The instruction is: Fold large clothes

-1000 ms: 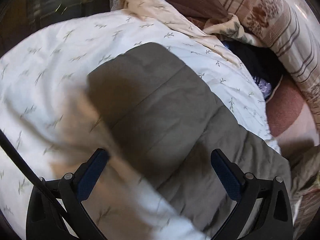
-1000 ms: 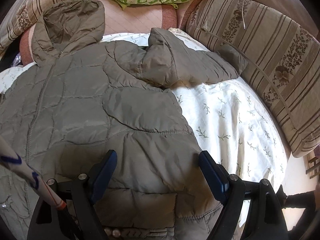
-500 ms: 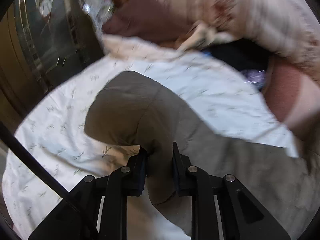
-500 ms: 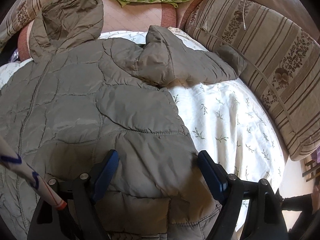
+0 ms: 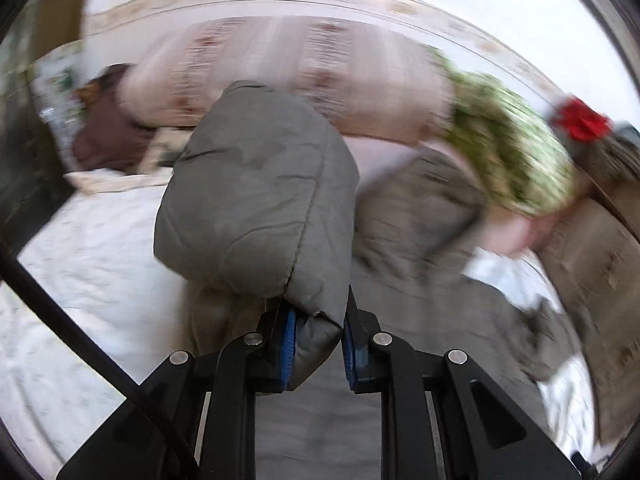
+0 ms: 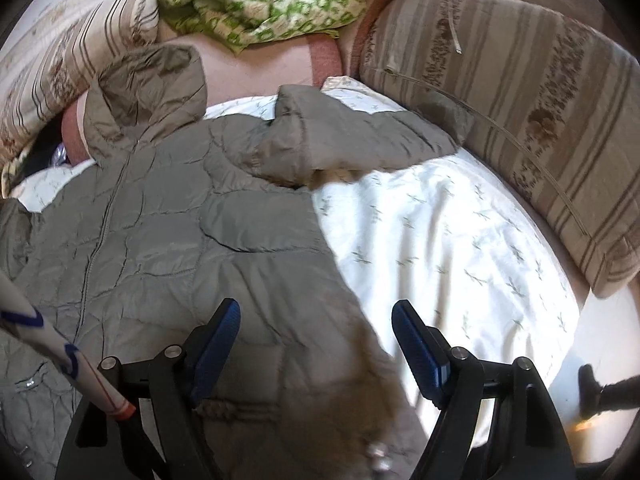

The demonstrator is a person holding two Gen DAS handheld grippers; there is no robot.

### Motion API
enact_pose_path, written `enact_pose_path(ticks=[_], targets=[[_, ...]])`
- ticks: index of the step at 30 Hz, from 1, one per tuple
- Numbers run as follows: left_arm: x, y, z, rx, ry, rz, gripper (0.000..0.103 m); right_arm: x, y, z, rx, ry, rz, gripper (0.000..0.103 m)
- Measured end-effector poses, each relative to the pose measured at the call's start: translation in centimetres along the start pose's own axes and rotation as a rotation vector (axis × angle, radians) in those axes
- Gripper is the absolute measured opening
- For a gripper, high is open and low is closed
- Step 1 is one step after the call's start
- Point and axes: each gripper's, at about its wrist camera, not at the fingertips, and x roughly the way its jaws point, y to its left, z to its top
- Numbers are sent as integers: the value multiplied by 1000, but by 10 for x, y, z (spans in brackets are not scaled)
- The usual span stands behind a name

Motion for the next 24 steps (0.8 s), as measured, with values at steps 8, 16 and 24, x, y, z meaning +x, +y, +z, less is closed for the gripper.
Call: enact_pose_path(ticks=[8,16,24], targets=[[19,-108,-71,88,162,-153,50,-14,-50,-13,109,6,43,82],[-28,-78,-116,153,128,23,64,-17,-54,0,100,-2,122,83],[-56,32,-154,105,96,361,69,32,25,59,-21,36,286,83]])
